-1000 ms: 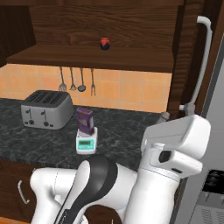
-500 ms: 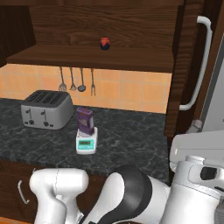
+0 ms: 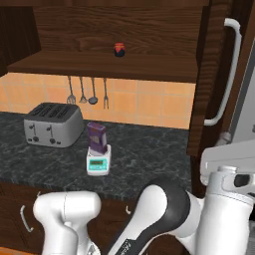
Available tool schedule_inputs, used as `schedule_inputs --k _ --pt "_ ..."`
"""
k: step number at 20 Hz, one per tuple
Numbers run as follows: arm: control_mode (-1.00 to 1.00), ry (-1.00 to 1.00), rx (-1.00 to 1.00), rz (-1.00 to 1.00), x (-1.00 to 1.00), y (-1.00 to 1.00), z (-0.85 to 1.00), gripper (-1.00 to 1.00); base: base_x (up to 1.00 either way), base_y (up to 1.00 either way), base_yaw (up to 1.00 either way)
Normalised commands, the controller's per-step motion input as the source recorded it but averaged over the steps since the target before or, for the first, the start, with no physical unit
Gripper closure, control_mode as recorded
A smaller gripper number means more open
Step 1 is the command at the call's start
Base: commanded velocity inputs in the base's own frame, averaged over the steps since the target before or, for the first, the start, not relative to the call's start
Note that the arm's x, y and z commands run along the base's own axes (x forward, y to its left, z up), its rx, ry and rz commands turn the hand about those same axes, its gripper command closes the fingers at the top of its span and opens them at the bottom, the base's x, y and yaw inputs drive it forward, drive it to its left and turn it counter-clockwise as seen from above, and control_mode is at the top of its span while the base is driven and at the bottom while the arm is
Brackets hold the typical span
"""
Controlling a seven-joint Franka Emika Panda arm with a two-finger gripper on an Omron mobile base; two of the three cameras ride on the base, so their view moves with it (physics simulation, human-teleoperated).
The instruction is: Pick the cereal and place it on the digital scale for weighing, and close the cabinet.
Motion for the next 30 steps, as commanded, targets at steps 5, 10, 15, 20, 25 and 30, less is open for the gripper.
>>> schedule_inputs --k 5,10,15,20,25,30 --pt "-1.0 -0.01 -0.02 0.0 0.75 -0.04 -0.18 -1.0 0.0 0.0 0.0" --pt "-1.0 -0.13 -0.05 0.01 0.3 0.3 0.07 -1.0 0.0 0.0 0.0" --pt "-1.0 -0.32 -0.14 0.01 0.07 0.93 0.46 -1.0 0.0 0.0 0.0" --pt "-1.0 -0.14 -0.23 0.0 0.69 1.0 0.2 -1.0 0.0 0.0 0.0" --pt "-1.0 0.0 -0.29 0.0 0.97 1.0 0.0 -1.0 0.0 0.0 0.0" --pt "-1.0 -0.02 -0.21 0.0 1.0 1.0 0.06 -1.0 0.0 0.0 0.0"
